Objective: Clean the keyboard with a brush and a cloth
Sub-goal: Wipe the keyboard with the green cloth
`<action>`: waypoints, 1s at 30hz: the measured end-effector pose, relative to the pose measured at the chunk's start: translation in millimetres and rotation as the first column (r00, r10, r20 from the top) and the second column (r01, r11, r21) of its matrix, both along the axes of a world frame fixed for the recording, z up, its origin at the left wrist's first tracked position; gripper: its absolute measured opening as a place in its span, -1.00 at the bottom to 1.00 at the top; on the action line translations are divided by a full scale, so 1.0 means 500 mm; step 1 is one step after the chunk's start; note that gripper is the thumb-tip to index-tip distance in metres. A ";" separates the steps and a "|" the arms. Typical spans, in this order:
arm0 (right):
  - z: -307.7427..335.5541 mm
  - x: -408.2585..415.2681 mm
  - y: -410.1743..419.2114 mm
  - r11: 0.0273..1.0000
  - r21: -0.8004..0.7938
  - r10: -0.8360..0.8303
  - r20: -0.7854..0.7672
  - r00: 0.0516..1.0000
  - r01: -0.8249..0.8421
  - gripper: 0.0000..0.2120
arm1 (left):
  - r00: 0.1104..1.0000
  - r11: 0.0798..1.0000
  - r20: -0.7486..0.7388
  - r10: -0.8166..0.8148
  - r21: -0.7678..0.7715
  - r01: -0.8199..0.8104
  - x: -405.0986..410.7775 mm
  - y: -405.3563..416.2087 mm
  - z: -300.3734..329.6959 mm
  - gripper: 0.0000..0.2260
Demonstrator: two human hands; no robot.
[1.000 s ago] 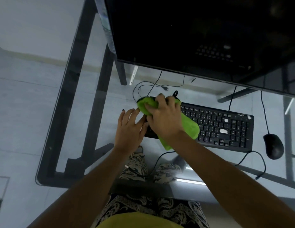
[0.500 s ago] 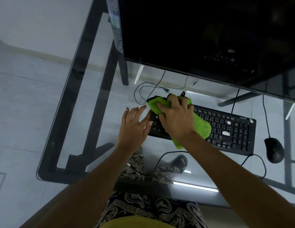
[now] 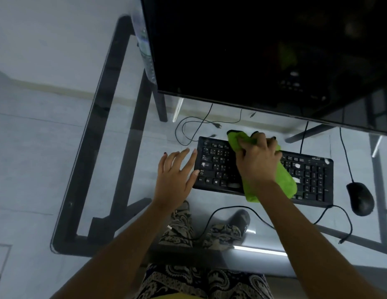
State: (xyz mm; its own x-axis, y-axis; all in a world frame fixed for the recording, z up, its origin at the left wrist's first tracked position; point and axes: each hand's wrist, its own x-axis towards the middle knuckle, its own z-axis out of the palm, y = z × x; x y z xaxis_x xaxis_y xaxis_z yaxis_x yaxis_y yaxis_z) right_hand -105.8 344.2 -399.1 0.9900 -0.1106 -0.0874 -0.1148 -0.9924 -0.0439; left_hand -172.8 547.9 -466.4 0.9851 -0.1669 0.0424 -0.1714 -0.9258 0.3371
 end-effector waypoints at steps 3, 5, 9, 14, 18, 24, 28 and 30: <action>-0.005 -0.003 0.087 0.975 -0.036 0.221 0.012 0.975 -0.221 -0.69 | 1.000 1.000 0.003 -0.004 0.016 0.004 0.001 0.001 -0.006 -0.56; -0.009 -0.013 0.115 0.923 -0.070 0.381 0.029 0.924 -0.379 -0.68 | 1.000 1.000 0.025 0.008 -0.005 -0.007 -0.002 -0.001 -0.007 -0.58; -0.007 0.005 0.074 0.963 -0.035 0.268 0.007 0.963 -0.268 -0.69 | 1.000 0.999 -0.001 0.009 0.031 -0.009 0.000 -0.005 0.000 -0.57; -0.015 -0.076 0.067 0.874 -0.067 0.483 0.030 0.875 -0.481 -0.64 | 1.000 1.000 -0.009 0.016 0.011 -0.016 -0.001 -0.006 0.003 -0.61; -0.006 -0.036 0.034 0.962 0.014 0.271 0.045 0.961 -0.272 -0.62 | 0.999 1.000 -0.034 0.011 0.022 -0.010 0.002 -0.006 0.010 -0.56; -0.020 -0.033 0.086 0.960 -0.006 0.281 0.076 0.957 -0.282 -0.60 | 0.999 0.999 -0.018 -0.029 -0.019 0.028 0.009 0.006 0.009 -0.55; -0.039 -0.108 0.036 0.872 -0.003 0.485 0.156 0.861 -0.490 -0.65 | 0.975 0.976 -0.031 -0.219 -0.011 0.218 0.033 0.041 0.008 -0.54; -0.042 -0.112 0.001 0.791 -0.009 0.607 0.142 0.782 -0.612 -0.63 | 0.961 0.963 -0.056 -0.270 -0.025 0.269 0.045 0.053 0.011 -0.51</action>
State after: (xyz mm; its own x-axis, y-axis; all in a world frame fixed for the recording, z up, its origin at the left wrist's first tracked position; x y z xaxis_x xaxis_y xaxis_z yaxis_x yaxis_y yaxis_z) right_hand -161.9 344.9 -419.9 0.8524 0.5200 0.0554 0.5225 -0.8511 -0.0509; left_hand -150.4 574.3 -460.8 0.9047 -0.4259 -0.0087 -0.3930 -0.8424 0.3687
